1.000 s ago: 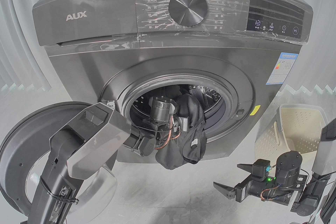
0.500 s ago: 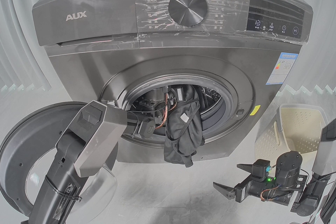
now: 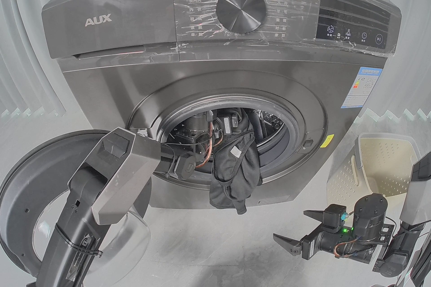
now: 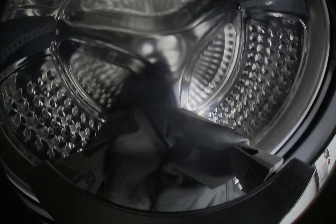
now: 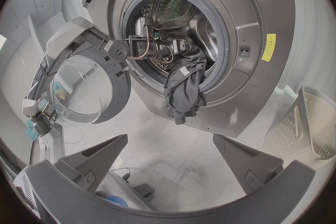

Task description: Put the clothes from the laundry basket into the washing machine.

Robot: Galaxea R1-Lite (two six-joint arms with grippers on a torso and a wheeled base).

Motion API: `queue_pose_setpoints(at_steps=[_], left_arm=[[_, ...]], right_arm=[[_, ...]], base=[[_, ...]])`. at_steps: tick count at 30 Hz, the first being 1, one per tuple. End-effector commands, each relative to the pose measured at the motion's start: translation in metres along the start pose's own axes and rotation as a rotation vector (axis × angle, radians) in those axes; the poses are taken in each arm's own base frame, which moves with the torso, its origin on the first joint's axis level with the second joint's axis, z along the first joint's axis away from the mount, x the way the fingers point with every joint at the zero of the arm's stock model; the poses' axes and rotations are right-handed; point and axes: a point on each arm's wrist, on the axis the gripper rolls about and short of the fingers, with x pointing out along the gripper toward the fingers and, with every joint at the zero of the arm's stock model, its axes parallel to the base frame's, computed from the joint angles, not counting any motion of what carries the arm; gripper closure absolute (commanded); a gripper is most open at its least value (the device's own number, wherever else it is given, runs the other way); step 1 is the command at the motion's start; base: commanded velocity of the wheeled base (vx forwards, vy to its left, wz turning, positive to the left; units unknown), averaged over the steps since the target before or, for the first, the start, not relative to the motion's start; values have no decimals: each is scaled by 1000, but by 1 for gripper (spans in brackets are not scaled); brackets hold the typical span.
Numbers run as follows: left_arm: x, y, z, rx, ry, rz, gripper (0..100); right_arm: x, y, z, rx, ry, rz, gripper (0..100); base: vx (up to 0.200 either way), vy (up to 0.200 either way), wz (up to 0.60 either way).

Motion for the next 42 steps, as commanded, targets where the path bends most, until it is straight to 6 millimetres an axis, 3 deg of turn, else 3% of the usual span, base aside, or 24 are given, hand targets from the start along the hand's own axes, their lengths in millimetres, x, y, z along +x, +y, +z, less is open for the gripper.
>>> queue_pose_setpoints(at_steps=[1,7,17,18,22,26,33,42], left_arm=[[-29,-8,-8,34,138,-41,0],[-53,-20,-25,51,256,-144,0],[-43,-12,-60,78,307,-134,0],[-43,-12,-60,78,307,-134,100],[-41,-11,-62,77,304,-130,100],[-35,-13,-50,67,254,-128,100],[-6,-5,-6,21,29,-38,100],[3,2,16,-29,-80,-12,100]], right_arm=[[-2,0,-3,-1,19,-2,0],[-2,0,-3,-2,19,-1,0],[-4,0,-2,-2,11,2,0],[-4,0,-2,-1,11,0,0],[-3,0,-2,-2,11,2,0],[-3,0,-2,-2,13,2,0],[-3,1,-2,-3,13,3,0],[-3,0,-2,-2,13,2,0]], base=[[0,0,0],[0,0,0],[0,0,0],[0,0,0],[0,0,0],[0,0,0],[0,0,0],[0,0,0]])
